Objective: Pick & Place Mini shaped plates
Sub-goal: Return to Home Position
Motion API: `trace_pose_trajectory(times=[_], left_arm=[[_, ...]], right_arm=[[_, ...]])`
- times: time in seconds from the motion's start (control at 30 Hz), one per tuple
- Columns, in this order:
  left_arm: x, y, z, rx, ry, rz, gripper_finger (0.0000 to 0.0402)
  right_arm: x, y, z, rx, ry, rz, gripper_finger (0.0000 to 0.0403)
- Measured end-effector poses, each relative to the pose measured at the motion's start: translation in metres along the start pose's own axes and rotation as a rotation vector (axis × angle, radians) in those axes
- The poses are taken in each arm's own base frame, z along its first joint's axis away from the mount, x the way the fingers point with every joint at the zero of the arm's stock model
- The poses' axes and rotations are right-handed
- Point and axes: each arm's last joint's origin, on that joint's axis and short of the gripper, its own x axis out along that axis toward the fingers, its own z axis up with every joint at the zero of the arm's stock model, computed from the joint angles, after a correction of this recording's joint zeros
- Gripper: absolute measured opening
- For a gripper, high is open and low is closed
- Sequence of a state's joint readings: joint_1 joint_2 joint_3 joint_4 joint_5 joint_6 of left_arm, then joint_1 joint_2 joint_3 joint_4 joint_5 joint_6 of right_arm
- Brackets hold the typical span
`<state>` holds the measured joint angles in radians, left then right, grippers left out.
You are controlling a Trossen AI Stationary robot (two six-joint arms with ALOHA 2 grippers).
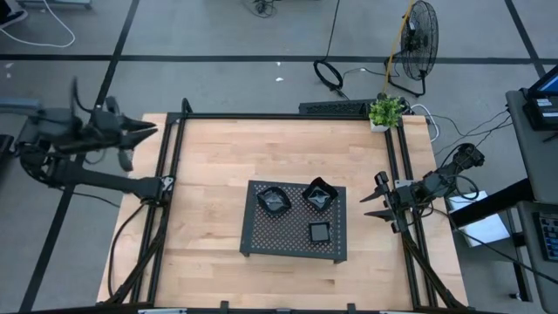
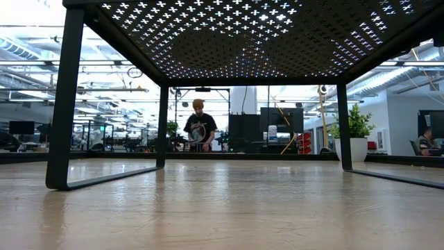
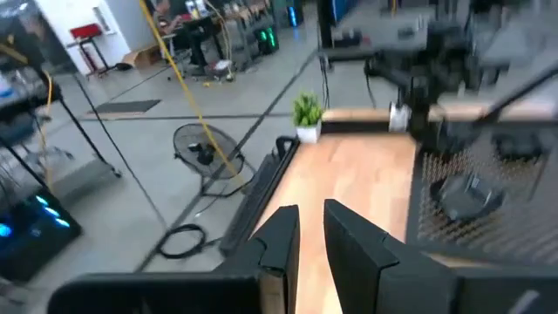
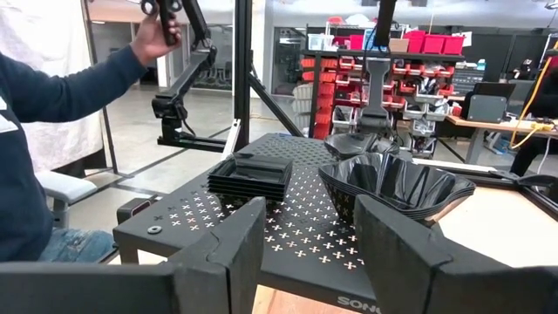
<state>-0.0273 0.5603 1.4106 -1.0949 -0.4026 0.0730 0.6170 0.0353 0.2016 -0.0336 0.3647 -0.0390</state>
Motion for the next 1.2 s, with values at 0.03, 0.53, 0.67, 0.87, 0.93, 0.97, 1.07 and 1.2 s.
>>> trace_pose_trajectory(times=[0.03,0.53,0.67,0.87,0.93,0.97,1.07,1.2], left_arm=[[-0.004,0.001,-0.005,-0.033,-0.019,0.001,0.0063],[0.072,-0.037,-0.083,-0.172,-0.207,0.016,0.0063],[0.076,-0.039,-0.110,-0.219,-0.224,0.042,0.0063],[0.088,-0.050,-0.149,-0.255,-0.354,-0.044,0.0063],[0.094,-0.054,-0.159,-0.235,-0.391,-0.064,0.0063],[0.097,-0.056,-0.164,-0.227,-0.398,-0.068,0.0063],[0.104,-0.060,-0.177,-0.218,-0.386,-0.071,0.0063],[0.111,-0.064,-0.187,-0.227,-0.351,-0.079,0.0063]], right_arm=[[0.000,0.000,0.000,0.000,0.000,0.000,0.0165],[0.000,0.000,0.000,0.000,0.000,0.000,0.0165],[0.000,0.000,0.000,0.000,0.000,0.000,0.0165],[0.000,0.000,0.000,0.000,0.000,-0.001,0.0165],[0.000,0.000,0.000,0.000,0.000,0.000,0.0165],[0.000,0.000,0.000,0.000,0.000,0.000,0.0165],[0.000,0.000,0.000,0.000,0.000,0.000,0.0165],[0.000,0.000,0.000,0.000,0.000,0.000,0.0165]])
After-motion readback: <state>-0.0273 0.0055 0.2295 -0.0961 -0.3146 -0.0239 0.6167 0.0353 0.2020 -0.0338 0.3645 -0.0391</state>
